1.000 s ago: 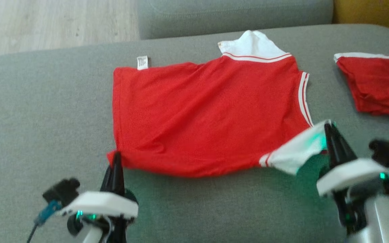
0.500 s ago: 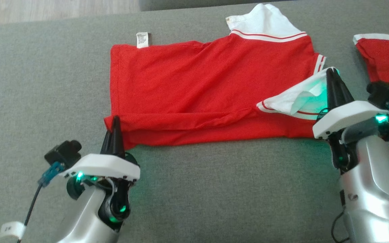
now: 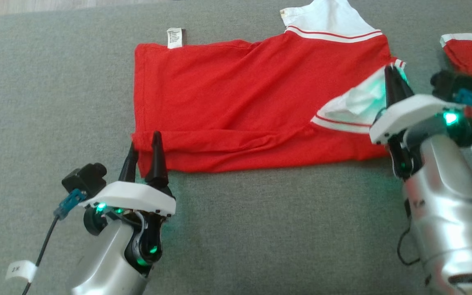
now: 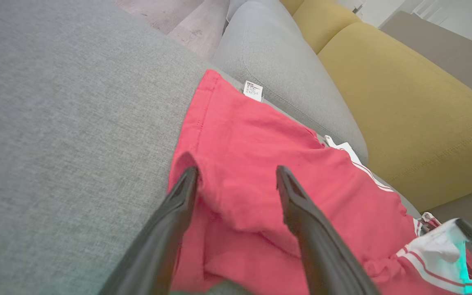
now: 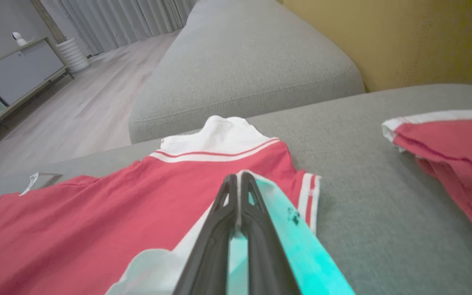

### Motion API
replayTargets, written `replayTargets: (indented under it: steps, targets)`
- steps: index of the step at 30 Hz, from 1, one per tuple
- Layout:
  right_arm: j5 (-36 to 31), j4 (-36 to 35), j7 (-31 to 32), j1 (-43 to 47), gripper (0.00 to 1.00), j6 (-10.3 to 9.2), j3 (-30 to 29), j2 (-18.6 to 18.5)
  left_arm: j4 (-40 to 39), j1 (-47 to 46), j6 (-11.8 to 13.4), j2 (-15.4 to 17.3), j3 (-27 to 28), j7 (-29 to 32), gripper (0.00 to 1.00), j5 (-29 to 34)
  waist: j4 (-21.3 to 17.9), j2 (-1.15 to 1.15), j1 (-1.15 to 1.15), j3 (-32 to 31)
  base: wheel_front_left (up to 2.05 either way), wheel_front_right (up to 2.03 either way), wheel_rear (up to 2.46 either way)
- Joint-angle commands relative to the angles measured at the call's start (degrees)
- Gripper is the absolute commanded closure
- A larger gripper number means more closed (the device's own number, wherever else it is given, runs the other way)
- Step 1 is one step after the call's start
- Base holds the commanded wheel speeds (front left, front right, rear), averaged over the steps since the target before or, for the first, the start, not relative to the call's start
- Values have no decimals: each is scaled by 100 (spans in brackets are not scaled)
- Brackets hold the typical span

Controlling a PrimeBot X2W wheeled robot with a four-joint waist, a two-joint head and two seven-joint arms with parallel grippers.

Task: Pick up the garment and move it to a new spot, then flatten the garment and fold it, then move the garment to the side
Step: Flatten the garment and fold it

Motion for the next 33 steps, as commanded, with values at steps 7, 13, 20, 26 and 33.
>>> replayTargets:
  steps: [7,13,20,26,33]
  targets:
    - [-120,415,-480,-519,0,-4,43,-5,-546,168,61,224,131,-155,0,106,15,0,-1,-32,0,0,0]
    - [-233,393,-841,-403,0,-4,42,-5,-1006,719,236,516,75,-57,0,164,-51,0,-1,-175,0,0,0]
    - [-305,-295,-785,292,0,-4,52,-5,-1376,1146,525,811,24,325,0,117,-154,0,-1,-374,0,0,0]
    - [-144,-1476,-401,1159,0,-4,141,-5,-1345,1140,683,869,58,566,0,15,-337,0,-1,-355,0,0,0]
    - [17,-2861,248,2048,0,-4,168,-5,-984,862,820,914,210,677,0,-49,-575,0,-1,-101,0,0,0]
